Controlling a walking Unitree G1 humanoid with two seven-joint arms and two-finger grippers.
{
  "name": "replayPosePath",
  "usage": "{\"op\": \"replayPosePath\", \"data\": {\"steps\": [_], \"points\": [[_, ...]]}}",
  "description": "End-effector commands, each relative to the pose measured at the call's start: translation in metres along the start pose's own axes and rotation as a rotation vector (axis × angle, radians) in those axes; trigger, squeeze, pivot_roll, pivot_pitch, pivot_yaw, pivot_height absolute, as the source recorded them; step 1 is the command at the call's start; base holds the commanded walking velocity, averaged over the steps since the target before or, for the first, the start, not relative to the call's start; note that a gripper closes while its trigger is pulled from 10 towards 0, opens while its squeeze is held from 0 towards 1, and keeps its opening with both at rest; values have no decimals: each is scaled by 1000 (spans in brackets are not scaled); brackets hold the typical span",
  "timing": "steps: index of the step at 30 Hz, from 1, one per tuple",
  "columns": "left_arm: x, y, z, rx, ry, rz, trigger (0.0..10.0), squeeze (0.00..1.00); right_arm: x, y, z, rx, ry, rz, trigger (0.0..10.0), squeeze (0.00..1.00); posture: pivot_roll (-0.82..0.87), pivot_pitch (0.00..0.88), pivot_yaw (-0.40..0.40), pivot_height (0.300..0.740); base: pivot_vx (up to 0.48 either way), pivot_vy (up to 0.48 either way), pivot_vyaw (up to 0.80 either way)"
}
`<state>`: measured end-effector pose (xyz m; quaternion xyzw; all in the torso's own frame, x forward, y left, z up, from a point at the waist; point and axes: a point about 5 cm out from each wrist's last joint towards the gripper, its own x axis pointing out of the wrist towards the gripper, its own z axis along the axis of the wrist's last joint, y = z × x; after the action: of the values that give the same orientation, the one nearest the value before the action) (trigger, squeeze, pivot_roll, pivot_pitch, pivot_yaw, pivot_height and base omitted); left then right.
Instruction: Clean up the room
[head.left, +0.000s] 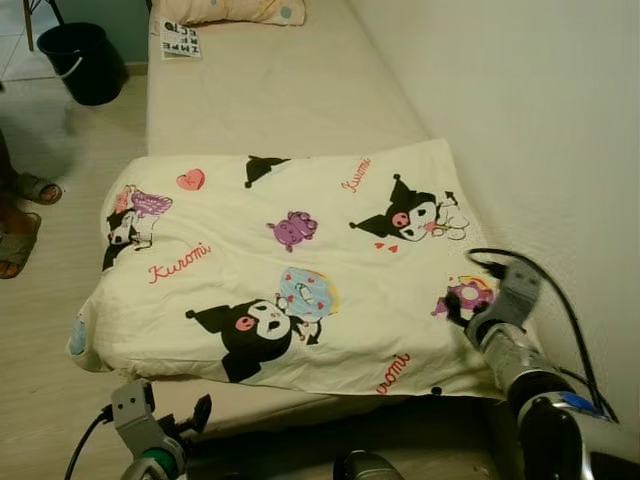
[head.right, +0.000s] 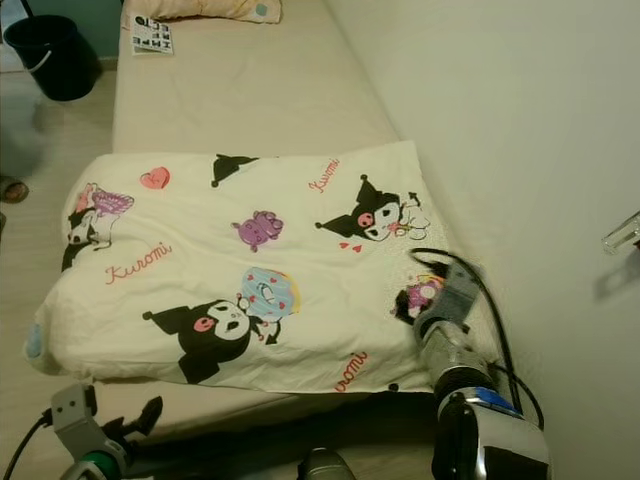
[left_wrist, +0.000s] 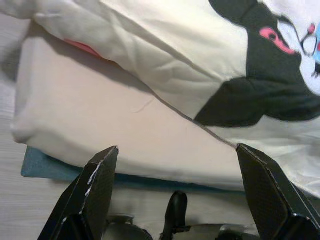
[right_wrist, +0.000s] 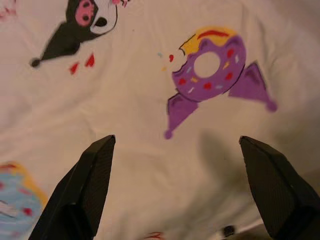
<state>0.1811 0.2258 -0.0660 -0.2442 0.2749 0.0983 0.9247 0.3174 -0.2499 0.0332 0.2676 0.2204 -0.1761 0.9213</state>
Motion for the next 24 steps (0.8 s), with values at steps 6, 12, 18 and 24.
{"op": "replayPosePath", "data": {"steps": [6,12,18,24], "points": [[-4,8,7,-213,-127,-18,10000,0,-2,0,-14,272,16,46,10000,0,-119,105,2,665,0,0,0],[-3,11,20,-311,-198,-63,10000,0,-2,1,-15,331,3,74,10000,0,-119,109,13,650,0,0,0],[0,10,35,-363,-252,-152,10000,0,-1,7,-6,426,-39,126,10000,0,-120,108,28,630,0,0,0],[1,3,39,-382,-266,-231,10000,0,0,16,8,500,-82,193,10000,0,-115,121,42,610,0,0,0]]}}
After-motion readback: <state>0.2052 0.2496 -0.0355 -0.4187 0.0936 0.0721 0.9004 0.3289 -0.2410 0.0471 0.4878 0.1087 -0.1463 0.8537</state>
